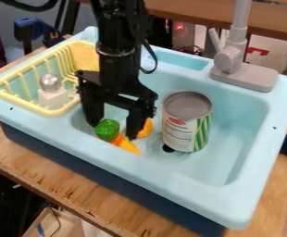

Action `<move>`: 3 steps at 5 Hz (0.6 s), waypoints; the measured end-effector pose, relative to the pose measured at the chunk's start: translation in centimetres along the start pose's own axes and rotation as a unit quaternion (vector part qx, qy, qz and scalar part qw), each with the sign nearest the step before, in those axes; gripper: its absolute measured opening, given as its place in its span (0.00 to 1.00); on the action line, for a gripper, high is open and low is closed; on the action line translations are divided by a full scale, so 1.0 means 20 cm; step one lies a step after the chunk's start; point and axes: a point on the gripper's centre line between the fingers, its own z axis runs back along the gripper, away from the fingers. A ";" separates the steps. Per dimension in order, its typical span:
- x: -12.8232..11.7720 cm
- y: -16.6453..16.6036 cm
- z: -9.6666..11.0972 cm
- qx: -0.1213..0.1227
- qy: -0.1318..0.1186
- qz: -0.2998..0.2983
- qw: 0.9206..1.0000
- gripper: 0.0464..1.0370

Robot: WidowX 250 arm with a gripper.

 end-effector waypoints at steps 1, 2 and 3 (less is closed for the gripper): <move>-0.01 0.01 -0.01 0.002 0.008 0.007 1.000 0.96; -0.01 0.03 -0.02 0.001 0.009 0.022 1.000 0.91; 0.00 0.03 -0.03 0.000 0.004 0.026 1.000 0.63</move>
